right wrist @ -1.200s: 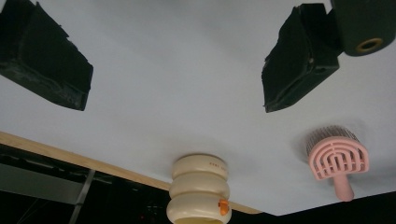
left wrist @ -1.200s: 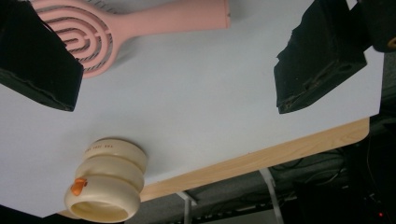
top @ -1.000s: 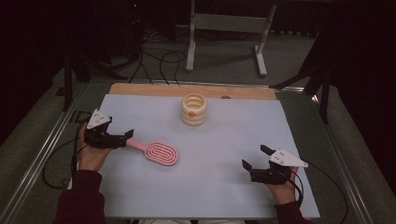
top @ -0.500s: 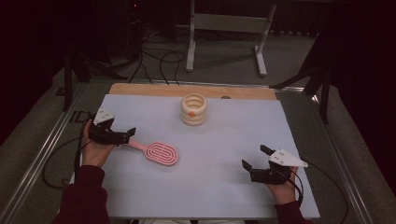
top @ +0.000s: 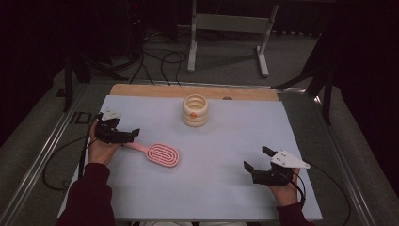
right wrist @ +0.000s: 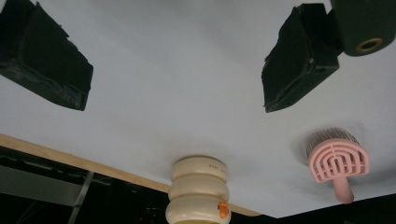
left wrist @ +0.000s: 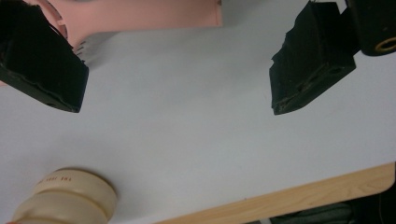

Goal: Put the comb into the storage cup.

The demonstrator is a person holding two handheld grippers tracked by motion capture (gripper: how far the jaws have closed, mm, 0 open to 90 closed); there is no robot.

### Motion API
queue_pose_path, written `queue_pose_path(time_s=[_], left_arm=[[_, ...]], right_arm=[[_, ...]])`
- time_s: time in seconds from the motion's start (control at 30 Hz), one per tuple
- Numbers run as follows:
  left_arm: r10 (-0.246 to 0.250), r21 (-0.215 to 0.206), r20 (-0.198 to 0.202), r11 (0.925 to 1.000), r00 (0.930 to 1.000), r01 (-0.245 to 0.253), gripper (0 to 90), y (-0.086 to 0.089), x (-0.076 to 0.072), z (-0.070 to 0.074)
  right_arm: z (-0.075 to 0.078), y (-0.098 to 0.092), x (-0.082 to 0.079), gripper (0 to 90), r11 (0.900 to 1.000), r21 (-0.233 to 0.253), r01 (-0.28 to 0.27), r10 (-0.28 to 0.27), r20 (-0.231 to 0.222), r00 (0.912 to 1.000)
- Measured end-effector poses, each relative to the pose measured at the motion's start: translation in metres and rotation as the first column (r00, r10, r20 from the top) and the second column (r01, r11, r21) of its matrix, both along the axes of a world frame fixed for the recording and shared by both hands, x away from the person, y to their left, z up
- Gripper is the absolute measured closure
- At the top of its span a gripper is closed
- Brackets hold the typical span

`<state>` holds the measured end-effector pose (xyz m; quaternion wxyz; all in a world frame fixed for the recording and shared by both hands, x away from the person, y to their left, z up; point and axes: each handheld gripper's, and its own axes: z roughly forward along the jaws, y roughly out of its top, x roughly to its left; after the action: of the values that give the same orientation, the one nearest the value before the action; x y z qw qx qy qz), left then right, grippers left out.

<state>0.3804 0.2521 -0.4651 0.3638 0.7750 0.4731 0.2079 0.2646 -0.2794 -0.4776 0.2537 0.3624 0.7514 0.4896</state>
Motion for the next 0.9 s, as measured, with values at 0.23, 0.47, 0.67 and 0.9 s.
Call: queue_pose_path(time_s=[0.23,0.47,0.67,0.9], left_arm=[[0.008,0.038,-0.027,0.9992,0.9996,-0.007,10.0,-0.005,0.004,-0.007],[0.004,0.051,-0.047,0.9987,0.9989,-0.002,23.9,-0.008,0.005,-0.011],[-0.047,0.037,-0.091,0.998,0.9947,0.051,60.5,-0.008,0.008,-0.014],[-0.104,0.044,-0.16,0.9927,0.9816,0.113,90.0,-0.016,0.008,-0.026]], right_arm=[[0.0,0.0,0.0,8.7,1.0,-0.002,0.0,0.0,-0.002,1.0],[-0.001,0.001,0.001,8.7,1.0,-0.003,-0.002,0.002,-0.004,1.0],[-0.001,0.001,0.001,8.7,1.0,-0.005,-0.004,0.004,-0.007,1.0],[-0.001,0.001,0.001,8.8,1.0,-0.005,-0.003,0.003,-0.009,1.0]])
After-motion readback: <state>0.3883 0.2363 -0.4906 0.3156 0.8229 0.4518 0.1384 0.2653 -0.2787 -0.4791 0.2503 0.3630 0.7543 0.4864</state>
